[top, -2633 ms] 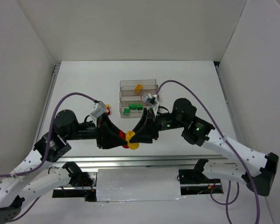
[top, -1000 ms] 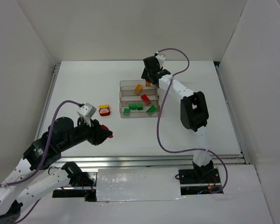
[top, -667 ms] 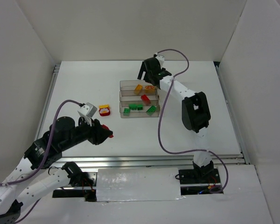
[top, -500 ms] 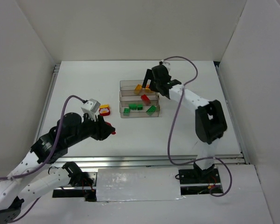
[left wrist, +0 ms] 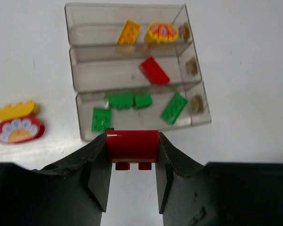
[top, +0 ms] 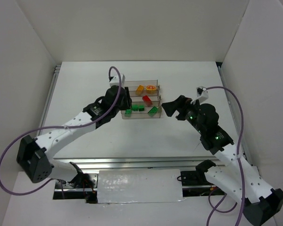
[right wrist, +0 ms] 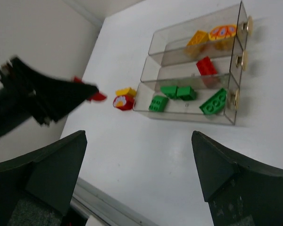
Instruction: Sort the legos into containers by color
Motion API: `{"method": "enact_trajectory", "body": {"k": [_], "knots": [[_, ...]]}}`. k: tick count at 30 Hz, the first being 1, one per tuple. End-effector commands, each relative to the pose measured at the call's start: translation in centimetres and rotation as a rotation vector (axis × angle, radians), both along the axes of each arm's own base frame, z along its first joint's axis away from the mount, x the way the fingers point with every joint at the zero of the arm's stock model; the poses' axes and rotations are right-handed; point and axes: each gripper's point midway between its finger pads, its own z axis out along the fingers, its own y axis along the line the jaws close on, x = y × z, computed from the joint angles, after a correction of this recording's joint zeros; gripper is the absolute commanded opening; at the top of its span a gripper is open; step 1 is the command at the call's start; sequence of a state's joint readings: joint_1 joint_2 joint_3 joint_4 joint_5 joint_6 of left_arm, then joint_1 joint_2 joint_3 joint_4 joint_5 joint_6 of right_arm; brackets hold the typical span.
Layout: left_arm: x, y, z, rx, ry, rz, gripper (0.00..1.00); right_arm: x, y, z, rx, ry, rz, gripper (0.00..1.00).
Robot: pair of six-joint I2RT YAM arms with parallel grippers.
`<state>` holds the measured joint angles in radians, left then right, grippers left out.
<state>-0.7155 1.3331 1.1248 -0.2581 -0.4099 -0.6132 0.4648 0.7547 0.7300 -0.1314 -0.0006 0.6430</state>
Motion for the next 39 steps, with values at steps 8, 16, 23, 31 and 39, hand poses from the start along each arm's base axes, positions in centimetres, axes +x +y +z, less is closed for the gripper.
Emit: {"method": "enact_trajectory", "body": {"k": [8, 16, 23, 31, 39], "knots": [[11.4, -5.5, -1.8, 0.015, -0.122, 0.151, 0.01, -3.6, -0.4, -3.2, -0.032, 0.054, 0.081, 1.0], [15.0, -7.8, -4.4, 0.022, -0.103, 0.14, 0.15, -4.5, -0.5, -3.4, -0.054, 0.047, 0.111, 1.0], [15.4, -7.2, -8.4, 0.047, -0.028, 0.144, 0.38, -4.9, -0.1, -4.4, -0.061, 0.065, 0.143, 1.0], [15.8, -6.4, -9.5, 0.032, -0.001, 0.137, 0.67, -4.8, 0.3, -4.6, -0.067, 0.074, 0.164, 1.0], [14.5, -5.2, -4.3, -0.027, -0.086, 0.137, 0.82, -4.6, 0.6, -4.8, -0.068, 0.081, 0.176, 1.0]]}}
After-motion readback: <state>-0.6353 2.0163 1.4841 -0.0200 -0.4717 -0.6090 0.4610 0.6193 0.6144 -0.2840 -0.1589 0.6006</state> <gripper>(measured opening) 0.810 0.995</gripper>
